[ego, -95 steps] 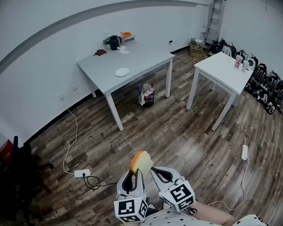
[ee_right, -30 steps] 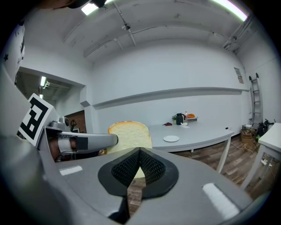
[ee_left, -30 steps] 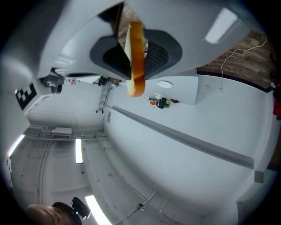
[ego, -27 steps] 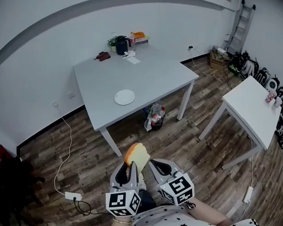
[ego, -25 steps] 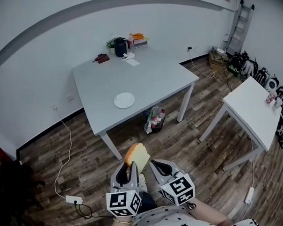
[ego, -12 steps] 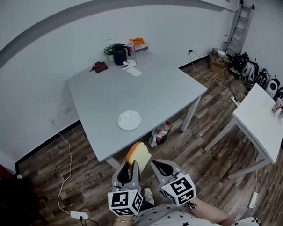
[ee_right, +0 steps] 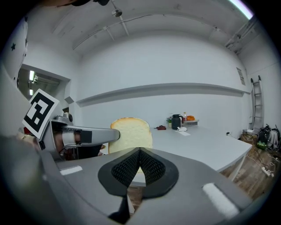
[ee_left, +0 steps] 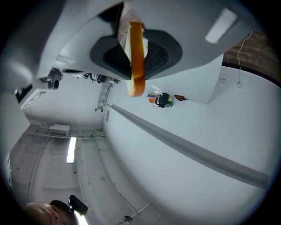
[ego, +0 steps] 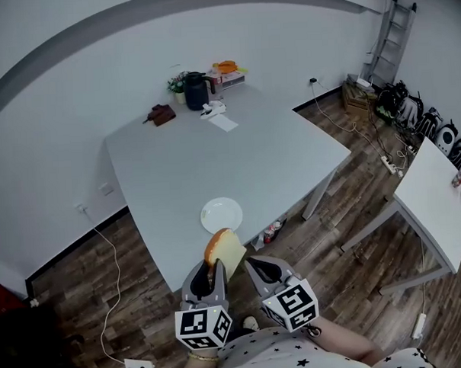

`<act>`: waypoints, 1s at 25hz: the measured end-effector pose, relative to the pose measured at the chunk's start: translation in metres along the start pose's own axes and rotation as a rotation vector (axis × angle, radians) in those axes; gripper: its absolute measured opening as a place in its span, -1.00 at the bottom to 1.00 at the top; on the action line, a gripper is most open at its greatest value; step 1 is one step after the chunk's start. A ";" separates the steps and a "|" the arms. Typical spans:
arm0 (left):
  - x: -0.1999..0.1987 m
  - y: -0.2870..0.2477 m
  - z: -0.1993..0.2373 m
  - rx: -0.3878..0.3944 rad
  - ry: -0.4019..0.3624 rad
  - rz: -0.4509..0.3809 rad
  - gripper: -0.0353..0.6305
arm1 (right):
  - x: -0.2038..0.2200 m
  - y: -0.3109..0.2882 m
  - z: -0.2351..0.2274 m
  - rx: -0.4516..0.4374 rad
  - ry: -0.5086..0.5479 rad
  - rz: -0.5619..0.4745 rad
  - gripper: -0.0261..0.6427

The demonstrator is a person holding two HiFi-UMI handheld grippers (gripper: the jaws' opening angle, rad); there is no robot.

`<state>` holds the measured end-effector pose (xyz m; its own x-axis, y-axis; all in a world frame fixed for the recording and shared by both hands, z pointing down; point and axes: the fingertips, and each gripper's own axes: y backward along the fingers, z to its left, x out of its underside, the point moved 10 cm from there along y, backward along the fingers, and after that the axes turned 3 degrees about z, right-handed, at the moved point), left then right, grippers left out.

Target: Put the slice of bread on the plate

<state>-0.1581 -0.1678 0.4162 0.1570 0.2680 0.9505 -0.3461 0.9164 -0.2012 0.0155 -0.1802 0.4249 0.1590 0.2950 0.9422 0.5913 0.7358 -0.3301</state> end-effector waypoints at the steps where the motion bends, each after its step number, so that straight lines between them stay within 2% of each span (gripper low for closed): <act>1: -0.001 -0.005 0.005 0.000 0.003 0.002 -0.61 | -0.002 -0.006 -0.002 0.003 -0.001 0.003 -0.93; 16: -0.001 -0.075 0.043 -0.025 0.053 0.042 -0.61 | -0.010 -0.070 -0.045 -0.002 -0.013 0.061 -0.93; 25: 0.014 -0.147 0.070 -0.048 0.171 0.098 -0.61 | -0.040 -0.128 -0.108 -0.027 0.013 0.061 -0.93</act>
<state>-0.1694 -0.3194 0.4755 0.2806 0.3991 0.8729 -0.3239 0.8955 -0.3053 0.0190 -0.3519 0.4361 0.2053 0.3304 0.9213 0.6015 0.7000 -0.3850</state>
